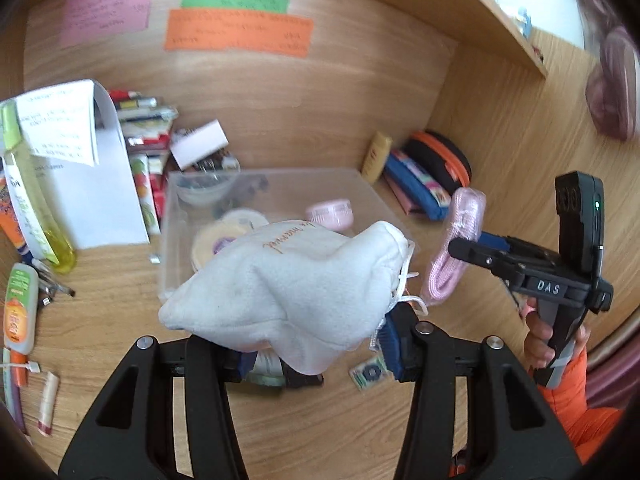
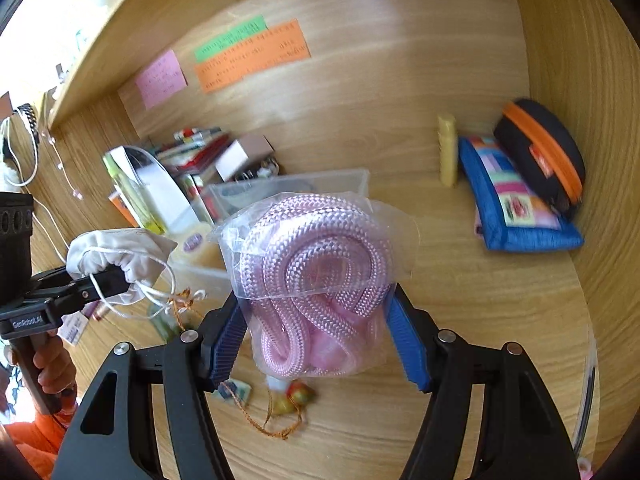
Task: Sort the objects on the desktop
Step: 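Grasp the white cloth bag with the left gripper while the right lifts the pink rope, then lower the cloth bag and pink rope into the clear box and release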
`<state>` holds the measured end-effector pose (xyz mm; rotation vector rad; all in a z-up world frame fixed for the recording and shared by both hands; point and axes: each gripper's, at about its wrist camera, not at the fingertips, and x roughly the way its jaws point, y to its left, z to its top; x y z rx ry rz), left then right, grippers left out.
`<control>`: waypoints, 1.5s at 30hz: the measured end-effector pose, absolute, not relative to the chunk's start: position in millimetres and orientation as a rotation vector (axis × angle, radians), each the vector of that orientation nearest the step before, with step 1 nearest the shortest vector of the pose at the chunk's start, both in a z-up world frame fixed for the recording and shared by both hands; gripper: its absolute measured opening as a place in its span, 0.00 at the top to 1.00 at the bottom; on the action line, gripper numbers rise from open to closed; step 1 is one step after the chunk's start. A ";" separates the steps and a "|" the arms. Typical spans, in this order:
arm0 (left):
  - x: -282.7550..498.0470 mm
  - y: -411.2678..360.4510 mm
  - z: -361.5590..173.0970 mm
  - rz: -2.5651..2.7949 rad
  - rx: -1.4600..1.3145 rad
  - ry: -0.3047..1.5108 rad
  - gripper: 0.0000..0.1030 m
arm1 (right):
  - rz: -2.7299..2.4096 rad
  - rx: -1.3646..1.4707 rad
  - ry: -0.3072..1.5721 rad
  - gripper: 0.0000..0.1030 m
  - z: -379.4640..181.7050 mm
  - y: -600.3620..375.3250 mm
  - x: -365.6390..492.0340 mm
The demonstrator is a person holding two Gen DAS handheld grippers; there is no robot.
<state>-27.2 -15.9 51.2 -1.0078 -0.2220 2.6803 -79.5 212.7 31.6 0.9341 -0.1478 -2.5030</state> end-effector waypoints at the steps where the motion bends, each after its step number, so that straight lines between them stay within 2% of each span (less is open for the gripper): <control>1: -29.3 -18.9 54.0 2.685 -0.996 -0.234 0.52 | -2.506 0.920 -0.141 0.39 35.4 209.2 -81.2; 16: -82.2 -54.9 72.6 2.759 -0.968 -0.352 0.52 | -2.536 0.825 -0.099 0.39 59.1 169.5 -120.3; 26: -137.7 -62.6 31.7 2.758 -1.134 -0.392 0.52 | -2.559 0.918 -0.010 0.39 30.7 152.1 -141.0; 34: -153.0 -53.8 2.1 2.721 -1.217 -0.314 0.52 | -2.509 1.003 0.040 0.39 9.2 141.4 -151.2; 45: -147.5 -42.5 0.4 2.721 -1.217 -0.270 0.52 | -2.496 1.042 0.129 0.37 -6.2 125.5 -149.7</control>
